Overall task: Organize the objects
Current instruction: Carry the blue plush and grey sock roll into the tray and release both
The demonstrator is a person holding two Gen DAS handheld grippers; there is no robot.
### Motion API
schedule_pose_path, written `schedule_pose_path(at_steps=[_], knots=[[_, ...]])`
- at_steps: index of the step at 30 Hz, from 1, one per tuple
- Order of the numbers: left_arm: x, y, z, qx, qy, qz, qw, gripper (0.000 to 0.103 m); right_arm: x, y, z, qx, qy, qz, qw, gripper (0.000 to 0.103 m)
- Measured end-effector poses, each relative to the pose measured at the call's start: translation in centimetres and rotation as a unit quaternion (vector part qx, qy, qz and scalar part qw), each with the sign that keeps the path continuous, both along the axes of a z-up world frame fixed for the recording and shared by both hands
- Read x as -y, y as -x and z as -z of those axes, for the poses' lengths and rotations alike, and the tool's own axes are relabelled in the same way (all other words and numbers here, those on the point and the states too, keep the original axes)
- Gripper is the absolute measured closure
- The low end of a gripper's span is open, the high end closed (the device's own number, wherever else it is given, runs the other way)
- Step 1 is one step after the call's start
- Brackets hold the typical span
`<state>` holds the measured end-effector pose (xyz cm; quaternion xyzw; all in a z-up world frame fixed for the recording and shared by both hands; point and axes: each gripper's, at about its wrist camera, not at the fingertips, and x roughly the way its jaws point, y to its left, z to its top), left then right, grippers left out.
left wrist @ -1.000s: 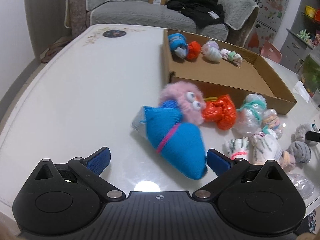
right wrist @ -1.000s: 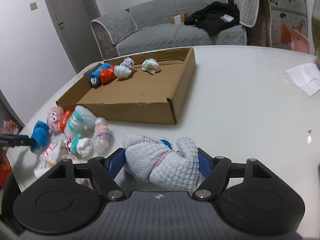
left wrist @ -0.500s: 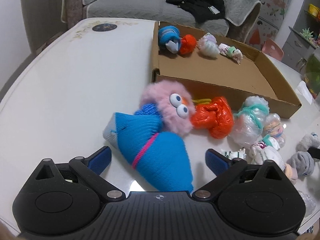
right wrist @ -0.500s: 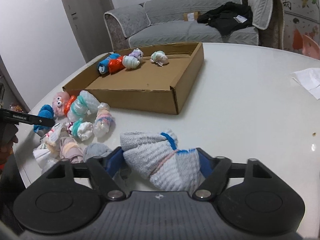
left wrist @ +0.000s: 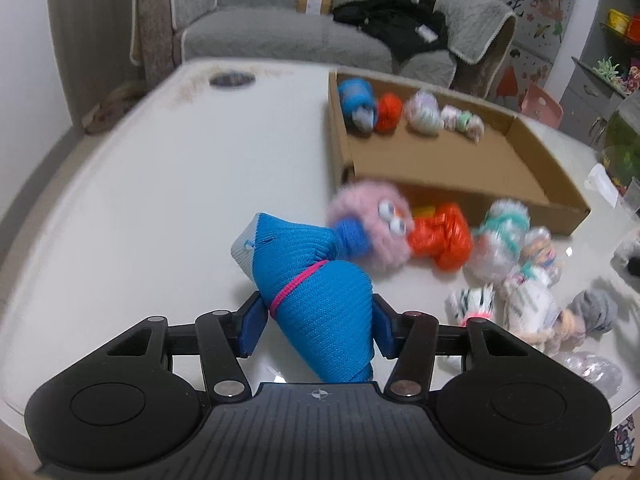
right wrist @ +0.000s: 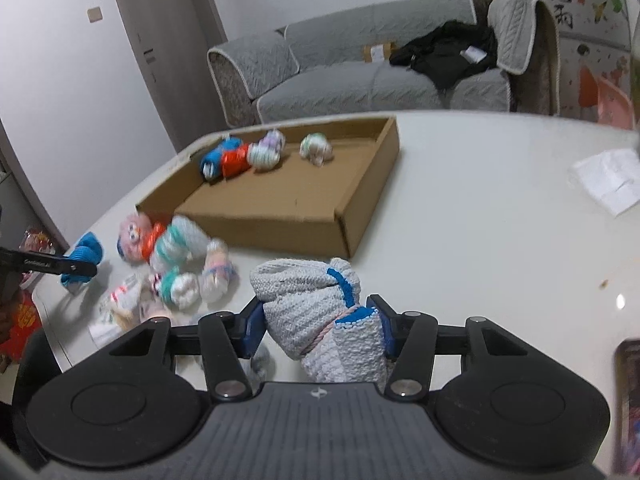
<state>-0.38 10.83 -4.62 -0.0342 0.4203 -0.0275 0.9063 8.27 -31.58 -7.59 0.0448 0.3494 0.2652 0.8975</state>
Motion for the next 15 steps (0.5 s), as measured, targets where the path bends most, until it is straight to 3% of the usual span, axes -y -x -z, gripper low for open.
schedule_pose_path(at_steps=[8, 15], knots=[[1.2, -1.9, -8.6, 0.086, -0.043, 0.050, 0.9942, 0.042, -1.0, -1.6, -5.9, 0.065, 0.007, -0.011, 0.998, 0.054], [5.5, -7.2, -11.0, 0.103, -0.046, 0.110, 0.9876, 0.042, -4.4, -6.4, -9.1, 0.090, -0.001, -0.016, 0.996, 0.053]])
